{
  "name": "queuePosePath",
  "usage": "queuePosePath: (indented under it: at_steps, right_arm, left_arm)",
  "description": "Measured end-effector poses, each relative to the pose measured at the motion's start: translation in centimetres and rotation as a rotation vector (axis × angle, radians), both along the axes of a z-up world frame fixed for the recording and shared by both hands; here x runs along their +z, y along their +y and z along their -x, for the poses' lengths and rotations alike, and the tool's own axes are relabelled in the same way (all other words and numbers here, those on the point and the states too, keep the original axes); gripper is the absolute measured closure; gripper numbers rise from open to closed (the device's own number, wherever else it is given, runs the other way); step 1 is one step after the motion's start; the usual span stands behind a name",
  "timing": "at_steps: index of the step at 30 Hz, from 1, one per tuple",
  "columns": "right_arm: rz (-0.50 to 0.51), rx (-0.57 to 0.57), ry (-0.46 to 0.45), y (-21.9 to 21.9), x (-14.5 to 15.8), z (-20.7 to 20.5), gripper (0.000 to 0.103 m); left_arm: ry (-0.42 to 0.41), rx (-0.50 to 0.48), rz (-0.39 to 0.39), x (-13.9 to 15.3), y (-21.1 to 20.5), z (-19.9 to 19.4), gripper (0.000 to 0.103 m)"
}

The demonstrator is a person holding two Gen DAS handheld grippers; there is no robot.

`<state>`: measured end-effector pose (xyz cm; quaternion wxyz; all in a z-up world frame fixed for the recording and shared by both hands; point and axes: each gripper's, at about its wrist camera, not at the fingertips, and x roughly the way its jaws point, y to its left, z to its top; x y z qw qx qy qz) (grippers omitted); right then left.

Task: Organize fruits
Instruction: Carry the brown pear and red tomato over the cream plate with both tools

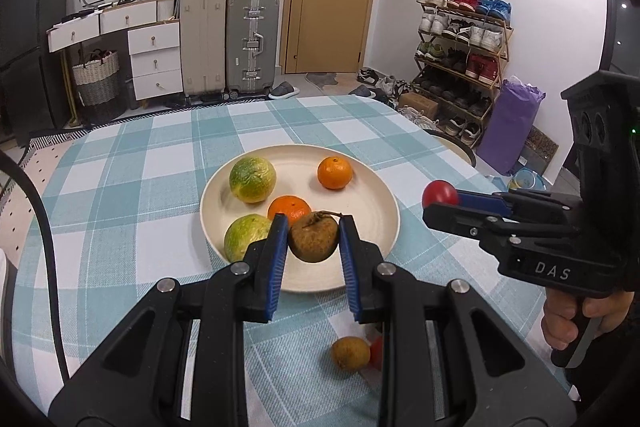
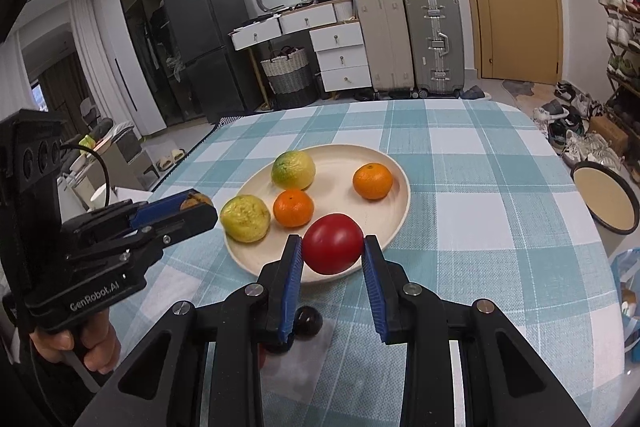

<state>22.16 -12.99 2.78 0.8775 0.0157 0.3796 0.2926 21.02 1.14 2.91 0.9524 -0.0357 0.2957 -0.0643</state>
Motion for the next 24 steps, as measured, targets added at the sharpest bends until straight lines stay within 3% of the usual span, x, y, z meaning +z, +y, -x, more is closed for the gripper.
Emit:
queuePosePath:
  at_steps: [24]
  right_arm:
    - [0.047, -0.026, 0.084, 2.1, -3.3, -5.0, 0.072]
  left_arm:
    - [0.078, -0.014, 0.009, -3.6, 0.1, -5.8, 0.080]
